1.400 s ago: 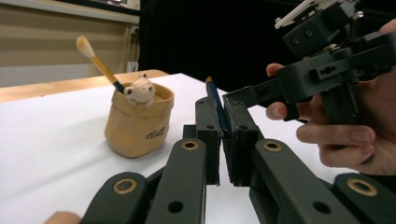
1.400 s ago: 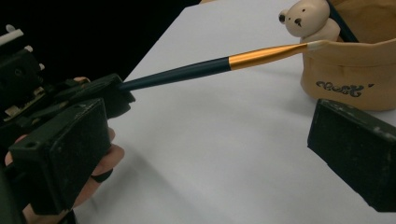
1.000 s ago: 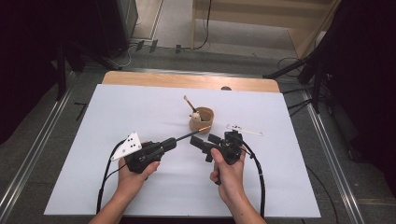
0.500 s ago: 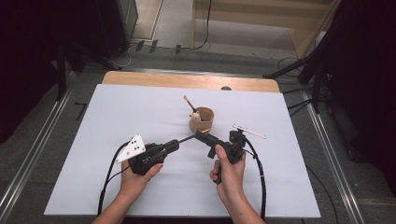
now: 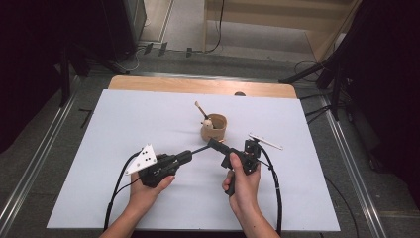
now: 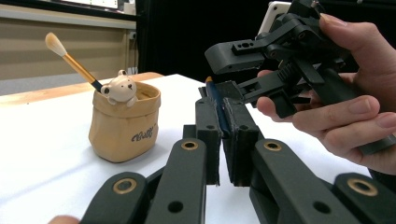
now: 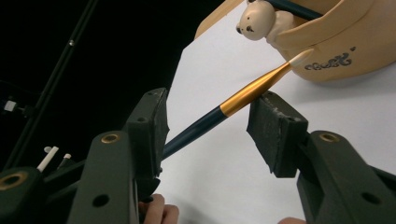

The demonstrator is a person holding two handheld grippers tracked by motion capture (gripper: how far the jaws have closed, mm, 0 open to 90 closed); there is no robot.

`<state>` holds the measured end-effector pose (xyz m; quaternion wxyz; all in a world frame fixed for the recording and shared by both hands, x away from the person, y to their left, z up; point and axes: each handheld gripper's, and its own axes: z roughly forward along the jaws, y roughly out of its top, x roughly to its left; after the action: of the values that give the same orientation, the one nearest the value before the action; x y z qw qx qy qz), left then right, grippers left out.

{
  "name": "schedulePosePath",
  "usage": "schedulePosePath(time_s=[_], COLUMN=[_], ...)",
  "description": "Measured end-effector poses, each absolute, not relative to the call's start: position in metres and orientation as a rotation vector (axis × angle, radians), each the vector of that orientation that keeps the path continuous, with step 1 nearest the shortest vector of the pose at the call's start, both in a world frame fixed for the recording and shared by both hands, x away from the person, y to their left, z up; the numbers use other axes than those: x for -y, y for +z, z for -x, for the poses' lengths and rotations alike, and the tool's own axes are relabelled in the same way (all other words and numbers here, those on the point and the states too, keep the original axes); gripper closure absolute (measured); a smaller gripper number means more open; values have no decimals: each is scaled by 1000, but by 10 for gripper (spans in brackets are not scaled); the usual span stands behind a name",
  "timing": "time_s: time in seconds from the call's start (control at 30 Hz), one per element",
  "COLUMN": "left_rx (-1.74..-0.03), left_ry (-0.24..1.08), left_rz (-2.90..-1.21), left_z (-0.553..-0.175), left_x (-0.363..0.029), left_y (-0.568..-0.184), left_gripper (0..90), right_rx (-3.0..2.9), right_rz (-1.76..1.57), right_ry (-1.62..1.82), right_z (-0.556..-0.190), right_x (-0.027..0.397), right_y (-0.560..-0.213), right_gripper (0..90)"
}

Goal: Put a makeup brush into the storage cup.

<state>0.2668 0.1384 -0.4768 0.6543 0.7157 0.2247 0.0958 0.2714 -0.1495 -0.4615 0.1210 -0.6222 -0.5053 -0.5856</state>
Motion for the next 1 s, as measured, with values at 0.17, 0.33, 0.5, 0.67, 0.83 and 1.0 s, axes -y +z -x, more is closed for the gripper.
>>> schedulePosePath(time_s=[0.17, 0.33, 0.5, 0.67, 0.83, 1.0], left_rx=[-512, -506, -498, -558, -569, -581], left_ry=[215, 214, 214, 151, 141, 150], left_rz=[-1620, -1620, -1669, -1733, -1737, -1743], left_z=[-267, -266, -267, -271, -273, -273], left_x=[-139, -138, -137, -133, -136, -138], left_y=[-477, -478, -479, -480, -478, -476], left_gripper=[867, 867, 862, 387, 290, 224], right_rx=[1457, 1453, 1371, 1397, 1492, 1607], right_rz=[1800, 1802, 1784, 1768, 1783, 1812], right_ry=[-1708, -1694, -1701, -1763, -1810, -1854], right_z=[-272, -273, -274, -273, -271, -270], right_x=[149, 148, 151, 155, 156, 156], right_y=[-462, -464, -471, -470, -464, -459], right_gripper=[536, 582, 712, 843, 843, 844])
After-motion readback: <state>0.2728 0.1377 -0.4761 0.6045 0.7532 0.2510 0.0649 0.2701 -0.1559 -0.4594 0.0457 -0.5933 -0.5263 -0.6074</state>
